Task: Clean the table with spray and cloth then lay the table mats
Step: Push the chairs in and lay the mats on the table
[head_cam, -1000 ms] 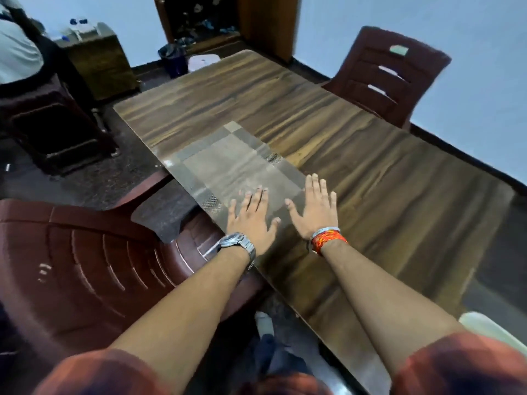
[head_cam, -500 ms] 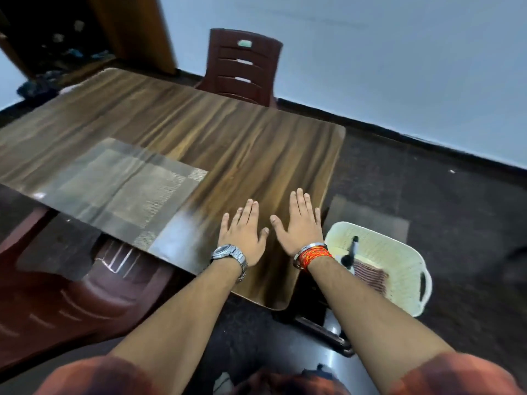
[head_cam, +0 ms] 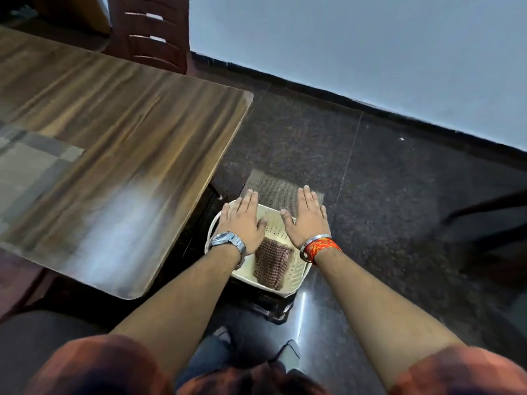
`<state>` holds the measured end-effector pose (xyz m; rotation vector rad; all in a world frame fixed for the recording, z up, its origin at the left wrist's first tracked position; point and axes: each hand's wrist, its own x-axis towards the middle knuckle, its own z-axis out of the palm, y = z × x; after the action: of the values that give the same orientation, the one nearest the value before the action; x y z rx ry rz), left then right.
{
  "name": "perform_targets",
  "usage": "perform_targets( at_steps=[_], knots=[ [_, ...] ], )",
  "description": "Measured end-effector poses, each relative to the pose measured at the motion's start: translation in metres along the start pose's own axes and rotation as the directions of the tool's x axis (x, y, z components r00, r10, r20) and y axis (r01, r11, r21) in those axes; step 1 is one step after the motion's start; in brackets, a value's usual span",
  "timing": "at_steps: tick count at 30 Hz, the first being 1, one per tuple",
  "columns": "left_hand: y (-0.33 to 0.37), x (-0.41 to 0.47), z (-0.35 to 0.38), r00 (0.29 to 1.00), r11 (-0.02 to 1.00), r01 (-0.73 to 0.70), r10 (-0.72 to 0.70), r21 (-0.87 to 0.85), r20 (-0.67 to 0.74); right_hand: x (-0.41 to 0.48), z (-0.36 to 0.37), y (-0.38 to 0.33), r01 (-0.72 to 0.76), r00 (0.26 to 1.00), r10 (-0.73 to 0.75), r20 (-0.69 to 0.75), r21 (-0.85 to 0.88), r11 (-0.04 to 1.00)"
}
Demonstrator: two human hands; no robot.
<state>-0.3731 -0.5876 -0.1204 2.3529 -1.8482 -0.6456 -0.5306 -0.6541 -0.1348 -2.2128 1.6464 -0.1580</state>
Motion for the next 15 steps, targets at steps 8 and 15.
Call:
perform_targets(
  at_steps=[8, 15],
  knots=[
    [0.026, 0.041, 0.023, 0.992, 0.998, 0.061, -0.064, 0.028, 0.105, 0.032, 0.011, 0.062, -0.055, 0.992, 0.046, 0.118, 0.077, 0.995],
    [0.044, 0.083, 0.041, 0.985, 0.998, 0.055, -0.058, 0.023, 0.163, 0.076, 0.018, 0.097, 0.018, 0.972, -0.015, 0.234, -0.008, 1.0]
  ],
)
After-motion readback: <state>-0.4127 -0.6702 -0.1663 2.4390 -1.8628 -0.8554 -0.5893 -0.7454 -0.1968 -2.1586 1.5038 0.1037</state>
